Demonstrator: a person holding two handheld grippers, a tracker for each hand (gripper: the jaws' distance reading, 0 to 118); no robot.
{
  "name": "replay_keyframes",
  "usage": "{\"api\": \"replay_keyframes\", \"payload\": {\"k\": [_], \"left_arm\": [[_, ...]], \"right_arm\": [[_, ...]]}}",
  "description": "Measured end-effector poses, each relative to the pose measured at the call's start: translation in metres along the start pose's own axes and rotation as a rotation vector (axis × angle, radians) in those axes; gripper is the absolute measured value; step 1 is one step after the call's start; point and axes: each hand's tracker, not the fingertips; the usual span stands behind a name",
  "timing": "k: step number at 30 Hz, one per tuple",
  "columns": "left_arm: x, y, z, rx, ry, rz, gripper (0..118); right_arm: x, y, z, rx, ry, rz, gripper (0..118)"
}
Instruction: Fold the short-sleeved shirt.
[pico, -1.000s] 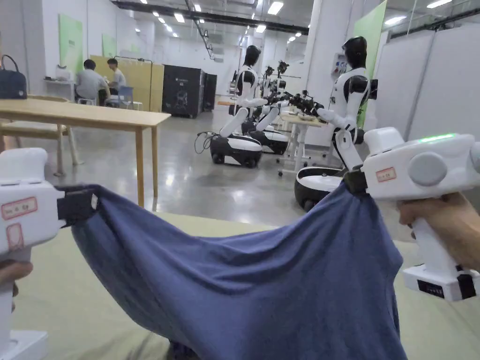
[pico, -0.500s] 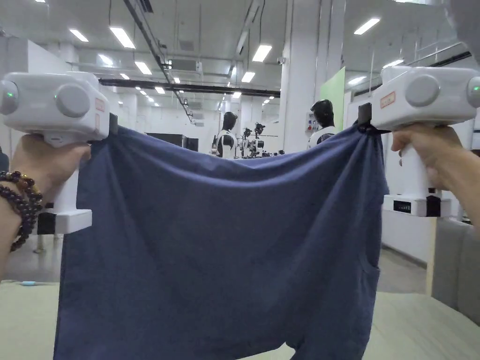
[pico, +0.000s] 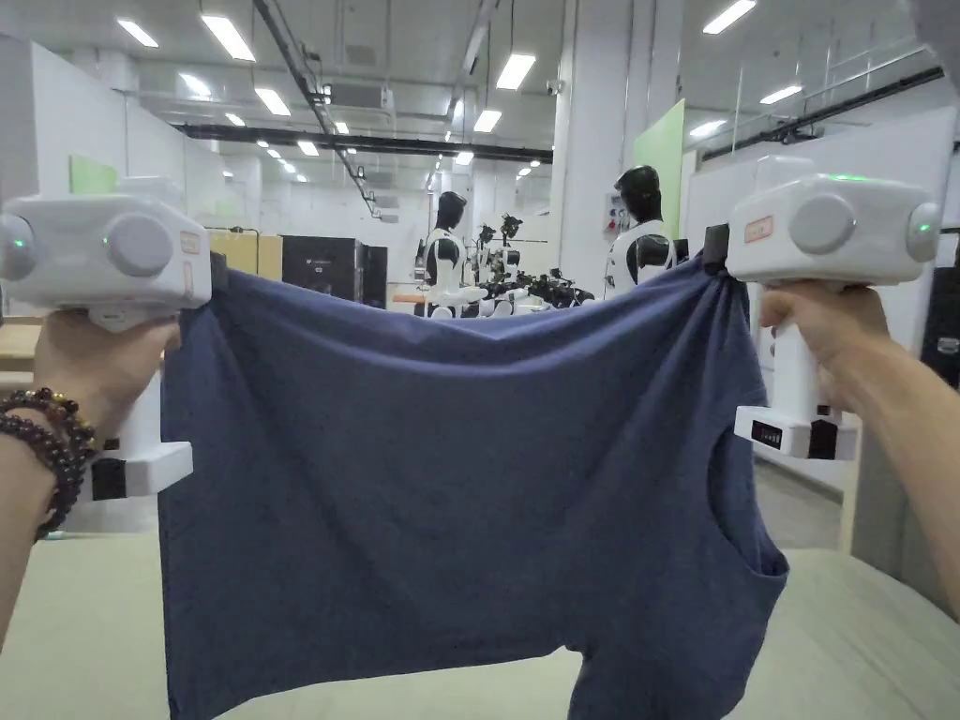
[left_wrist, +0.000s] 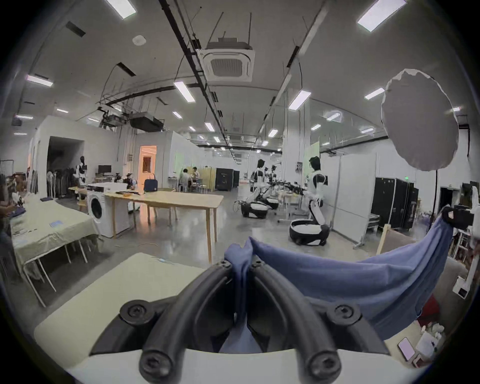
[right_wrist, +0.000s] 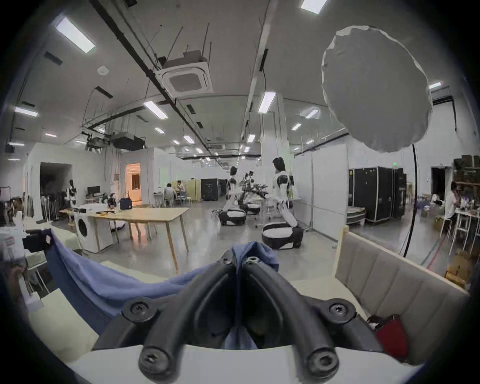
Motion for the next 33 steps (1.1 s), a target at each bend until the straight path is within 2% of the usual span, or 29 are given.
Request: {"api": "replay_keyframes", "payload": {"k": [3,5,6,8,10,13,15,19,24,28,30,32,33], "left_arm": [[-0.004,-0.037,-0.011,-0.052,-0.014,0.022,5],[-0.010,-0.048,-0.009,-0.076,-0.047,0.047,5],[-0.011,-0.054,-0.005,-0.067,-0.044,0.040,5],[-0.017,-0.066,0.008,-0.057,-0.062,-0.026,5],[-0.025,-0.087,0.030,-0.042,-0.068,-0.081,5],[-0.048,-0.133,0.077,-0.058,-0.169,-0.041,5],[-0.060,-0.169,0.112,-0.080,-0.181,-0.046,5],[-0.088,-0.253,0.185,-0.170,-0.244,-0.049,5],[-0.108,-0.348,0.252,-0.370,-0.254,-0.029,5],[-0.124,-0.398,0.267,-0.517,-0.257,0.049,5],[-0.125,-0.413,0.269,-0.574,-0.205,-0.037,5],[-0.133,-0.423,0.266,-0.634,-0.247,-0.002,5],[-0.131,-0.428,0.262,-0.670,-0.240,-0.009,5]], "right_arm": [[0.005,-0.042,-0.016,-0.077,0.003,-0.002,2],[0.011,-0.061,-0.013,-0.090,0.015,-0.045,2],[0.015,-0.068,-0.006,-0.073,0.046,-0.080,2],[0.021,-0.084,0.020,-0.066,0.074,-0.087,2],[0.026,-0.106,0.057,-0.069,0.134,-0.050,2],[0.036,-0.152,0.118,-0.080,0.172,0.028,2],[0.040,-0.184,0.160,-0.109,0.207,0.063,2],[0.050,-0.257,0.235,-0.242,0.262,0.057,3],[0.050,-0.354,0.294,-0.551,0.297,0.091,3],[0.042,-0.423,0.307,-0.831,0.334,0.078,3],[0.043,-0.453,0.304,-0.923,0.342,0.094,3],[0.038,-0.473,0.298,-0.975,0.316,0.141,3],[0.036,-0.477,0.293,-0.967,0.317,0.137,3]]}}
